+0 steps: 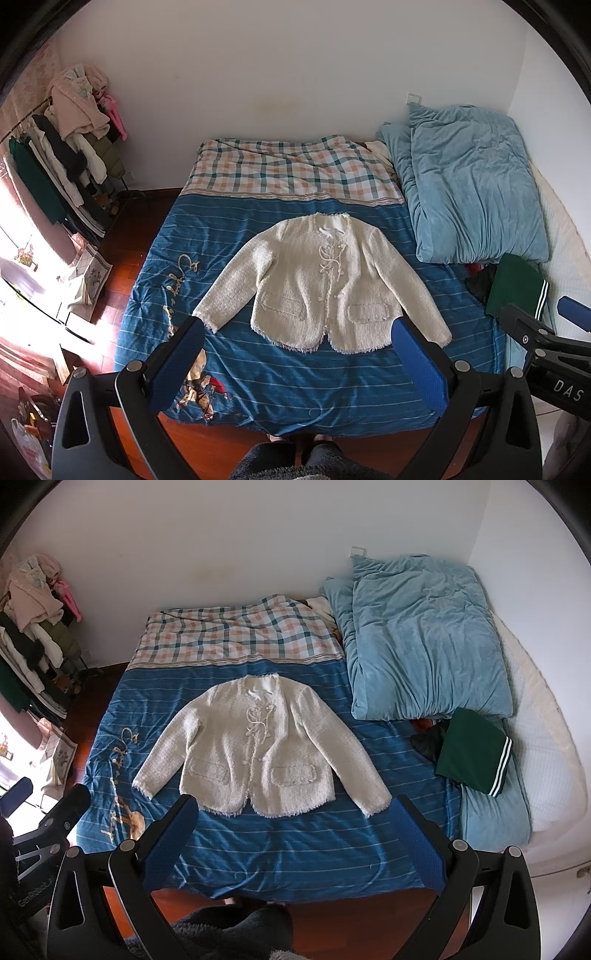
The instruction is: Fold large clothes
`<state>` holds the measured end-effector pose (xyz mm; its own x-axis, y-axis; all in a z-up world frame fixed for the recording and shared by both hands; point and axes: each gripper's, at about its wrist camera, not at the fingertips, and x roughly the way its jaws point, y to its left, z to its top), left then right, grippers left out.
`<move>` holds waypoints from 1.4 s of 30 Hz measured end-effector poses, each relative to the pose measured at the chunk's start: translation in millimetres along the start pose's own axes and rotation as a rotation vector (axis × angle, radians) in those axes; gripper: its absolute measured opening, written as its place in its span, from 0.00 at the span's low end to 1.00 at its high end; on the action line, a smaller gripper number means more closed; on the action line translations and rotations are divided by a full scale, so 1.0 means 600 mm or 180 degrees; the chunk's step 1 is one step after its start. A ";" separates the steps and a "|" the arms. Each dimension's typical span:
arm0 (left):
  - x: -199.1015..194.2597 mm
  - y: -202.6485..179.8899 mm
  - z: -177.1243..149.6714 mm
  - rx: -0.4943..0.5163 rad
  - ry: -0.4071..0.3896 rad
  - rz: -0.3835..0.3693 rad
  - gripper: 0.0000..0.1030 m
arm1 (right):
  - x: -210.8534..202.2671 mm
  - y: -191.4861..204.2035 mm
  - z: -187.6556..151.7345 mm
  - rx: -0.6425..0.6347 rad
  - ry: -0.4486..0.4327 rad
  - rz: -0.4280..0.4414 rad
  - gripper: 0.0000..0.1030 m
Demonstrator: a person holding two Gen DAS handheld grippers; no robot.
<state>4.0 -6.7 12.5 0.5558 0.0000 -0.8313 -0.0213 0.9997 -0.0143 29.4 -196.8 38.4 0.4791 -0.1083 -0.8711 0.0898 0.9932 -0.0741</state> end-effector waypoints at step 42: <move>0.480 -0.012 0.017 0.0218 0.0194 0.0664 1.00 | 0.605 -0.275 -0.191 0.2396 0.1010 0.0062 0.67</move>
<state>172.6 -13.9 -220.9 0.4940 0.2074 -0.8444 -0.0731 0.9776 0.1974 88.5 -394.8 -321.0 0.2266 0.0381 -0.9733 0.7006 0.6878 0.1900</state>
